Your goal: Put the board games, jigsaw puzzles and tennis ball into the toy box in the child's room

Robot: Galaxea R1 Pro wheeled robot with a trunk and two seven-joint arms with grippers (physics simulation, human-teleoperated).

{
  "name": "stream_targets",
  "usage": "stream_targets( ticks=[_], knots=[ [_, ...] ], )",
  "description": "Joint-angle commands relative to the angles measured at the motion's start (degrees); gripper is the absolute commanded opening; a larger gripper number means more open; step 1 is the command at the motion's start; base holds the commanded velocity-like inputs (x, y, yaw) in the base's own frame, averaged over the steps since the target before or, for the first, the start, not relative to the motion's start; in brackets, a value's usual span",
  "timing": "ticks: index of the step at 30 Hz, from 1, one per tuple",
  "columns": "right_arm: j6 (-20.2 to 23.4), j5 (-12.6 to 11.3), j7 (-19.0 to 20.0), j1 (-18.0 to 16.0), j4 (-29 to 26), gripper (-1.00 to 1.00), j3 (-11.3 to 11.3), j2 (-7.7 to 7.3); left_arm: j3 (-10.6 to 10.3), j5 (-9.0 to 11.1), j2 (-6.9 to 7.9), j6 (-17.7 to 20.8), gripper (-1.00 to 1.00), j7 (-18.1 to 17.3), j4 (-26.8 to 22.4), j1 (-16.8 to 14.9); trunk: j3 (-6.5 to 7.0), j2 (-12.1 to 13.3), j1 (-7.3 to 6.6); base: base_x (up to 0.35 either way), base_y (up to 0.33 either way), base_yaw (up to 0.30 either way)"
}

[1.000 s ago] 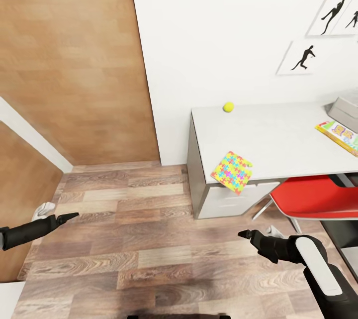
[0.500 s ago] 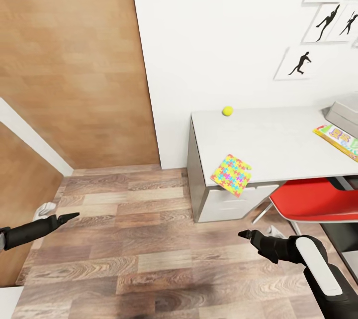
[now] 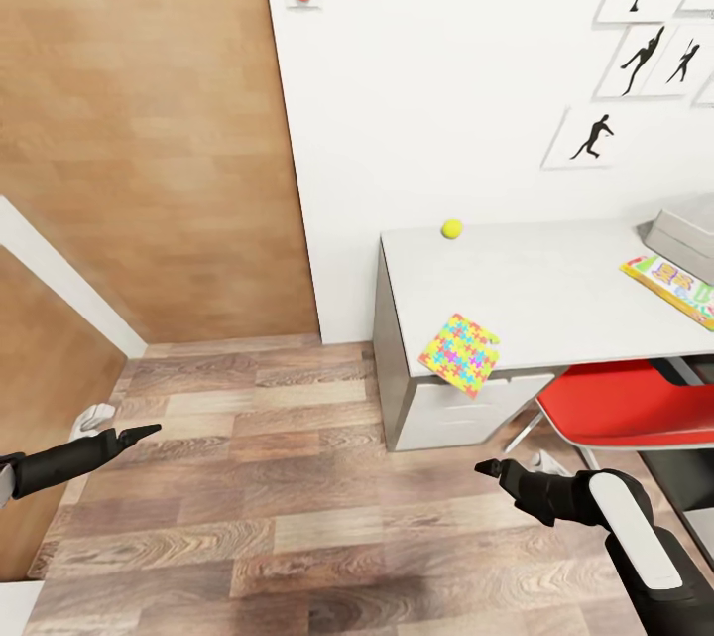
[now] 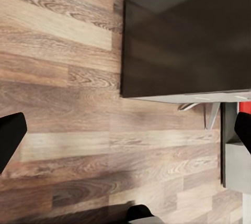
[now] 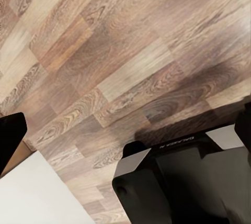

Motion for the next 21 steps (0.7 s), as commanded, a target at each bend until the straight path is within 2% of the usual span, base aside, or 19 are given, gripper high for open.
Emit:
stream_targets(
  ticks=[1,9,21],
  knots=[
    [0.2,-0.6,-0.6,0.0,-0.1,1.00,0.0,0.00,0.1,0.2,0.00,0.5,1.00,0.0,0.0,0.0,0.01,-0.1,0.03,0.000,0.000,0.000],
    [0.2,-0.6,-0.7,0.0,0.0,1.00,0.0,0.00,0.5,0.4,0.03,1.0,1.00,3.6,0.0,0.0,0.77,-0.1,0.03,0.000,0.000,0.000],
    [0.1,-0.5,-0.7,0.0,0.0,1.00,0.0,0.00,0.5,0.5,-0.17,1.1,1.00,4.4,0.0,0.0,1.92,-0.1,0.03,0.000,0.000,0.000]
  ],
)
